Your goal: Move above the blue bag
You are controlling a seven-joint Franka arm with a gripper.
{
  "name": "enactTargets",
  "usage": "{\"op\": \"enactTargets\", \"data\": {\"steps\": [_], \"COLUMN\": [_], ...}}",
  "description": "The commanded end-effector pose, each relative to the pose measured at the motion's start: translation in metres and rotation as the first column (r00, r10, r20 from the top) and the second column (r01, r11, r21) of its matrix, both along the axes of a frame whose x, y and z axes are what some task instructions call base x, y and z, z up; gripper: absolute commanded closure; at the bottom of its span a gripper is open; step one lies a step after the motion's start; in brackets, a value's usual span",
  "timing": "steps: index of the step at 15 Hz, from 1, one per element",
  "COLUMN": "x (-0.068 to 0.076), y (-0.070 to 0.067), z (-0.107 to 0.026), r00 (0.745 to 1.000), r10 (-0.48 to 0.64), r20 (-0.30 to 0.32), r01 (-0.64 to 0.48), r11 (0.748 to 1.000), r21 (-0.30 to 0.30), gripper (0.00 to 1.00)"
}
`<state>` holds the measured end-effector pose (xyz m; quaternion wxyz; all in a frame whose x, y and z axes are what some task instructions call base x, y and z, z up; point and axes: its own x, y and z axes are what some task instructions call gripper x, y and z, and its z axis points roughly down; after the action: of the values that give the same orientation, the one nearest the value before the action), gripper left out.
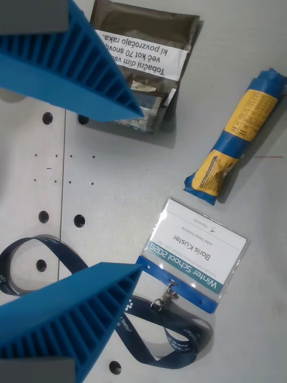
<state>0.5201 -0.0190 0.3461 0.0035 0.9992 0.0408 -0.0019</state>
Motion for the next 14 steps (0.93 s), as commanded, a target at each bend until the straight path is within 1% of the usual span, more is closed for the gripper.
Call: {"op": "enactTargets", "data": {"steps": [1,5,8,14], "x": [0.0,0.0,0.0,0.002], "y": [0.0,0.0,0.001,0.004], "z": [0.002,0.001,0.0,-0.01], "r00": [1.0,1.0,0.999,0.989], "r10": [0.0,0.007,0.035,0.142], "r20": [0.003,0.003,0.005,0.027], "r01": [0.0,-0.007,-0.035,-0.142], "r11": [1.0,1.0,0.999,0.99], "r21": [0.0,0.0,0.0,-0.002], "gripper": [0.0,0.0,0.0,0.0]}}
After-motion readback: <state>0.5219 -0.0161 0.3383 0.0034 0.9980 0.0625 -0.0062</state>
